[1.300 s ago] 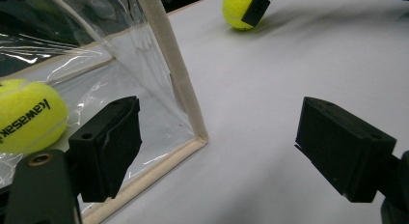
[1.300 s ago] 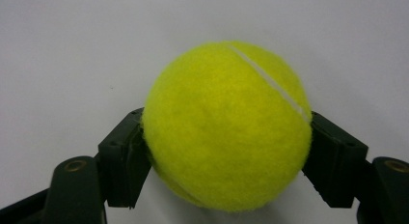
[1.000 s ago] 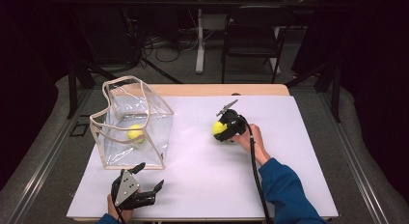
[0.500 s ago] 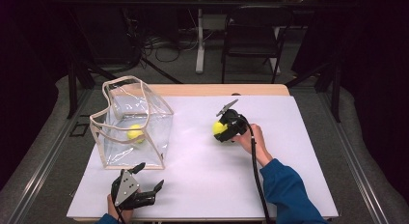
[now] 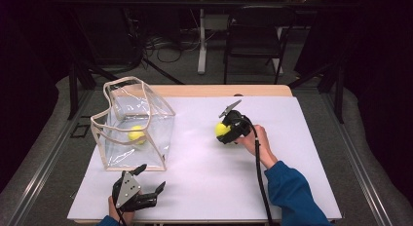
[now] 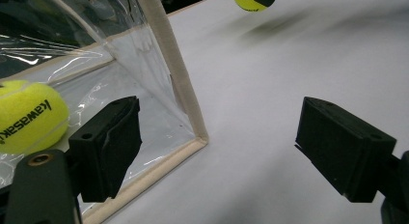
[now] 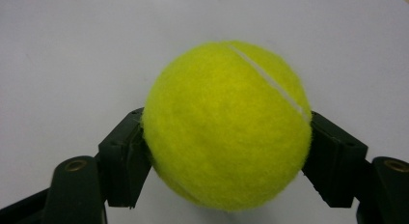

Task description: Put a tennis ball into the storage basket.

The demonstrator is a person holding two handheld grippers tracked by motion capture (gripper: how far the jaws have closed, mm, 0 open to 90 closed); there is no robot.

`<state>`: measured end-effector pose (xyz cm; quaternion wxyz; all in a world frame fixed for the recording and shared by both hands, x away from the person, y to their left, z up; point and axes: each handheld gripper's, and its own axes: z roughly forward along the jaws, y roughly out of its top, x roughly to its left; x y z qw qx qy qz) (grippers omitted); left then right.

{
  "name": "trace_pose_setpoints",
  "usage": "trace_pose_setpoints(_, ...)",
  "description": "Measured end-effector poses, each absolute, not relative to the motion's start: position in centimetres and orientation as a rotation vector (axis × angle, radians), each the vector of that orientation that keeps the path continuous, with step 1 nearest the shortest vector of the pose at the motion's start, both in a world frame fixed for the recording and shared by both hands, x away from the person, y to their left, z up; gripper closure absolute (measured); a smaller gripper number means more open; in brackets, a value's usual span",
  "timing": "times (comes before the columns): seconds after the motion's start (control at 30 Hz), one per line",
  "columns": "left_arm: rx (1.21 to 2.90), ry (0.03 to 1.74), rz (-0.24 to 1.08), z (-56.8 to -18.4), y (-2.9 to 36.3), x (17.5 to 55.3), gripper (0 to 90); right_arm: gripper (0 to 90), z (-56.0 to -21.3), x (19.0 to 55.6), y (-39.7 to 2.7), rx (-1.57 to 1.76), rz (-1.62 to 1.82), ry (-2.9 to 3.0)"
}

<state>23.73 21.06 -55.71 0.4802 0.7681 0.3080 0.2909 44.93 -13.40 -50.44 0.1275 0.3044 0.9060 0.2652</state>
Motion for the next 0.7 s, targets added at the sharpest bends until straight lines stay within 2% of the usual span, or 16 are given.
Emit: trace_pose_setpoints(0.7,1.874,0.750,0.709,-55.71,21.05,23.72,16.0,26.1,-49.45,44.15,-12.98,0.853,0.775,2.638)
